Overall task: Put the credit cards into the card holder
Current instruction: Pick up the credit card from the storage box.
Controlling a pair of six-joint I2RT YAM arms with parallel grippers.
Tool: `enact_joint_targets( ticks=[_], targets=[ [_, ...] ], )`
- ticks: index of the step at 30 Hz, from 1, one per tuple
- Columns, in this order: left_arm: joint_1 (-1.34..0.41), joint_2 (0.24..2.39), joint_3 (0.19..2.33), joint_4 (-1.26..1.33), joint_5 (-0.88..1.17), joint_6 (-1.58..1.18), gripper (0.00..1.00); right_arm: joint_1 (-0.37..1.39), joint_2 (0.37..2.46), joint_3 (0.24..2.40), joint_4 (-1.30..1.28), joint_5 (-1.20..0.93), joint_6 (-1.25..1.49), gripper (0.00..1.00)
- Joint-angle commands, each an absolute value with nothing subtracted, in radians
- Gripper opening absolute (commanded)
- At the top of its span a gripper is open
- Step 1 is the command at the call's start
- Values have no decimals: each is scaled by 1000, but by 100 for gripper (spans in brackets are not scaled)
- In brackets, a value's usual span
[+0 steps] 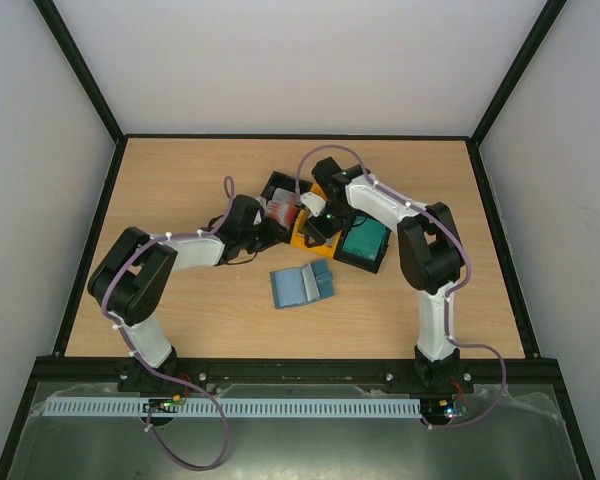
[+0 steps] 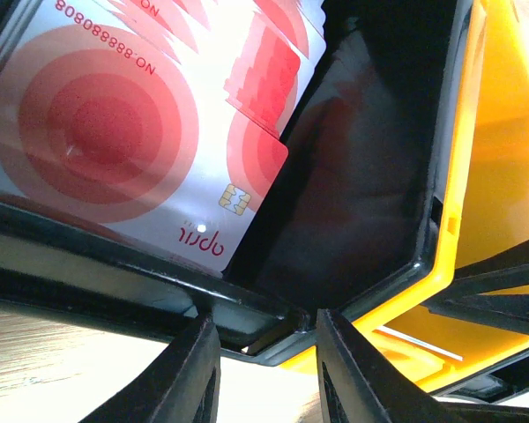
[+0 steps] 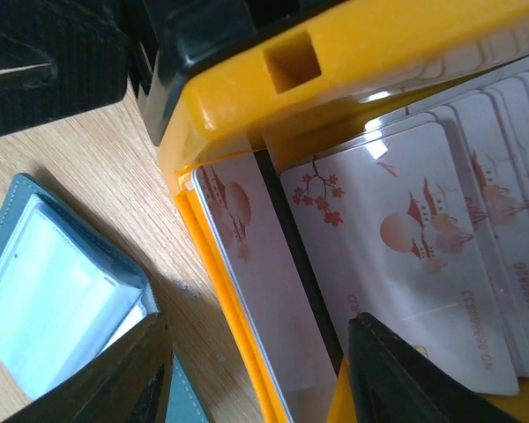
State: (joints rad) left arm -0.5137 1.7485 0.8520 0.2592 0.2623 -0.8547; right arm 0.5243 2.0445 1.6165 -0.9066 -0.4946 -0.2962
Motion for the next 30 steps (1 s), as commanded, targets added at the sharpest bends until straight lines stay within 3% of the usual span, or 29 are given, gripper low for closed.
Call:
enact_joint_targets(
  ticks=[1,6,10,20,30],
  targets=[
    [-506,1772,870,226,249,-836,33,531,2079,1623,-908,-477,-305,51],
    [-506,1765,870,220,251,-833,33,531,2061,1621,-913,-471,-343,21],
    [-506,1758,868,218,250,-832,33,531,2030,1609,-906,-469,-349,10],
    [-506,1723,863,225,243,-831,34,529,1913,1586,-850,-423,-337,2],
    [-508,1583,816,273,217,-858,50,525,1777,1497,-632,-361,-39,2]
  ],
)
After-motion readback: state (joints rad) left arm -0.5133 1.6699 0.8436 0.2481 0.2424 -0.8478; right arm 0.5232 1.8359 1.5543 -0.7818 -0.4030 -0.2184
